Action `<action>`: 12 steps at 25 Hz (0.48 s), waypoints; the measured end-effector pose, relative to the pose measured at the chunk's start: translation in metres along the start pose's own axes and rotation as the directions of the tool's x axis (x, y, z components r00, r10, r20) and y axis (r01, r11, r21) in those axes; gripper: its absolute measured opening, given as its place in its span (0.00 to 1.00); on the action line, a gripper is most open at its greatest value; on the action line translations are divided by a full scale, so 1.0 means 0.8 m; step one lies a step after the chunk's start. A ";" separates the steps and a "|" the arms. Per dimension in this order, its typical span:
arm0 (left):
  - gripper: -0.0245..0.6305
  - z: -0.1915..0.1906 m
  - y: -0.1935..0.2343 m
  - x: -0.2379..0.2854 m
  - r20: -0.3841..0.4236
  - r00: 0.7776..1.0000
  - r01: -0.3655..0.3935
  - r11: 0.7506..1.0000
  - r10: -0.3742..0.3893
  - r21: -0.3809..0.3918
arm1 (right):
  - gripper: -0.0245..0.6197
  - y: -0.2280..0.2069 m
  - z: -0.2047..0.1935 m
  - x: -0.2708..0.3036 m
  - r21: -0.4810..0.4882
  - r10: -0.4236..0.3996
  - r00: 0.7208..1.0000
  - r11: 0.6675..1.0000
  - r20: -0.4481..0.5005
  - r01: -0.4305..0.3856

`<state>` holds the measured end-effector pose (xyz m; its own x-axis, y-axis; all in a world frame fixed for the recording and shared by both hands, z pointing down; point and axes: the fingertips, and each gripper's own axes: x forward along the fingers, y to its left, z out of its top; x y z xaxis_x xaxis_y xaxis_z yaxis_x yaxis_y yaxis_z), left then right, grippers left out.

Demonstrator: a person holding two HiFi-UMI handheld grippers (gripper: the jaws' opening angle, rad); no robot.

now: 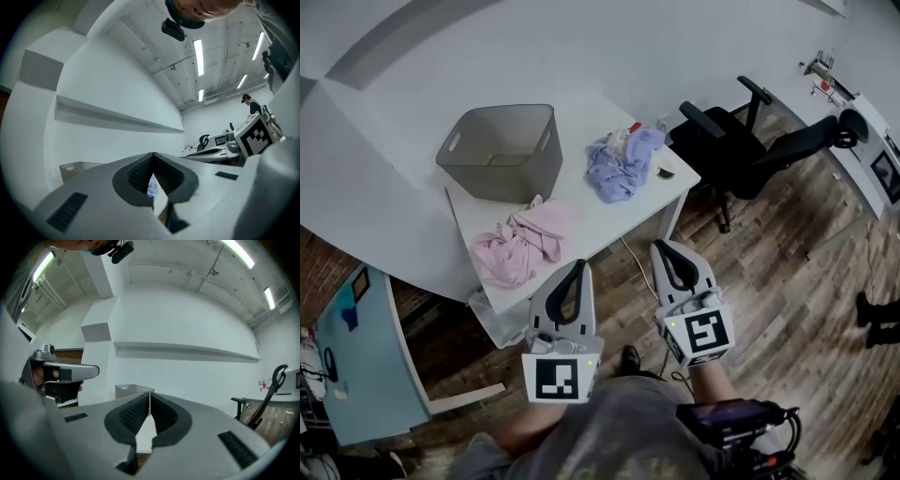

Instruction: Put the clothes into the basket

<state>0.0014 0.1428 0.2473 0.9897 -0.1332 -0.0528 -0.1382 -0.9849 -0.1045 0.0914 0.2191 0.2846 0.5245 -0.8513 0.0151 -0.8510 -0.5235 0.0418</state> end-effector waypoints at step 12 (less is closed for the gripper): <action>0.05 0.004 0.010 0.066 0.020 0.999 -0.040 0.999 0.039 0.027 | 0.06 -0.054 0.003 0.059 -0.001 0.020 1.000 1.000 -0.025 -0.020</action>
<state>0.0521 0.1279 0.2406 0.9826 -0.1694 -0.0766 -0.1782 -0.9754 -0.1295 0.1528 0.2017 0.2813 0.5082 -0.8603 0.0406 -0.8611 -0.5067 0.0426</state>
